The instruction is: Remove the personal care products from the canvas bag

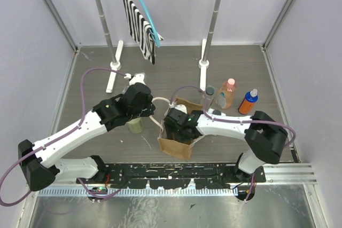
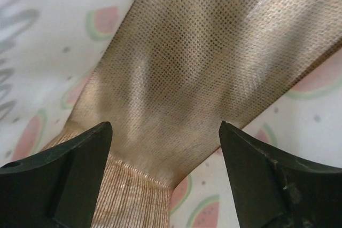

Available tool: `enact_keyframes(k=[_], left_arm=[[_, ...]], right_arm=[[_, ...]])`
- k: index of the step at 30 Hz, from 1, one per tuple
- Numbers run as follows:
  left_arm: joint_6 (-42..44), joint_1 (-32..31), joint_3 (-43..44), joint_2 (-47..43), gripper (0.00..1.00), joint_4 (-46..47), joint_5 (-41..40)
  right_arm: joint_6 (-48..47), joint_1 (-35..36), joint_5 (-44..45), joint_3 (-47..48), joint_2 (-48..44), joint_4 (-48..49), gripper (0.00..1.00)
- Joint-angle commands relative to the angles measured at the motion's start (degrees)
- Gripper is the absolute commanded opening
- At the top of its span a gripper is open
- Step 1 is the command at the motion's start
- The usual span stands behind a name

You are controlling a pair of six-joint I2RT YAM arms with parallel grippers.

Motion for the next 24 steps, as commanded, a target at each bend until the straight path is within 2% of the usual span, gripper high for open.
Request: enact_keyframes(k=[1, 5, 7, 9, 11, 12, 15, 17, 20, 24], left_arm=[[-1.4, 0.0, -0.4, -0.9, 0.0, -0.2, 0.2], [-1.2, 0.0, 0.1, -0.3, 0.0, -0.4, 0.6], [-1.0, 0.0, 0.4, 0.3, 0.0, -0.8, 1.0], [-0.9, 0.0, 0.4, 0.3, 0.0, -1.1, 1.2], [-0.9, 0.0, 0.4, 0.0, 0.0, -1.3, 0.9], [-0.9, 0.0, 0.3, -0.2, 0.0, -1.5, 0.8], [-0.9, 0.0, 0.2, -0.9, 0.0, -2.4, 0.2], [-0.9, 0.0, 0.0, -1.5, 0.0, -2.8, -0.1], [-0.9, 0.0, -0.4, -2.3, 0.0, -3.1, -0.5], [-1.1, 0.0, -0.5, -2.0, 0.0, -3.2, -0.5]], right_arm=[[2.0, 1.1, 2.2, 2.0, 3.6, 0.9, 0.88], [3.8, 1.5, 1.4, 0.1, 5.3, 6.0, 0.9], [4.0, 1.6, 1.9, 0.2, 6.7, 6.3, 0.87], [3.7, 1.6, 2.2, 0.3, 8.1, 6.1, 0.77], [3.0, 1.6, 2.3, 0.4, 8.7, 6.1, 0.62], [2.8, 1.6, 2.4, 0.6, 8.7, 6.0, 0.54], [2.2, 1.6, 4.2, 1.3, 6.3, 5.7, 0.2], [1.5, 1.6, 6.9, 1.9, 3.3, 5.5, 0.12], [0.5, 1.6, 9.9, 3.6, -1.5, 4.6, 0.05], [-0.9, 1.6, 12.5, 5.8, -7.0, 3.2, 0.01]])
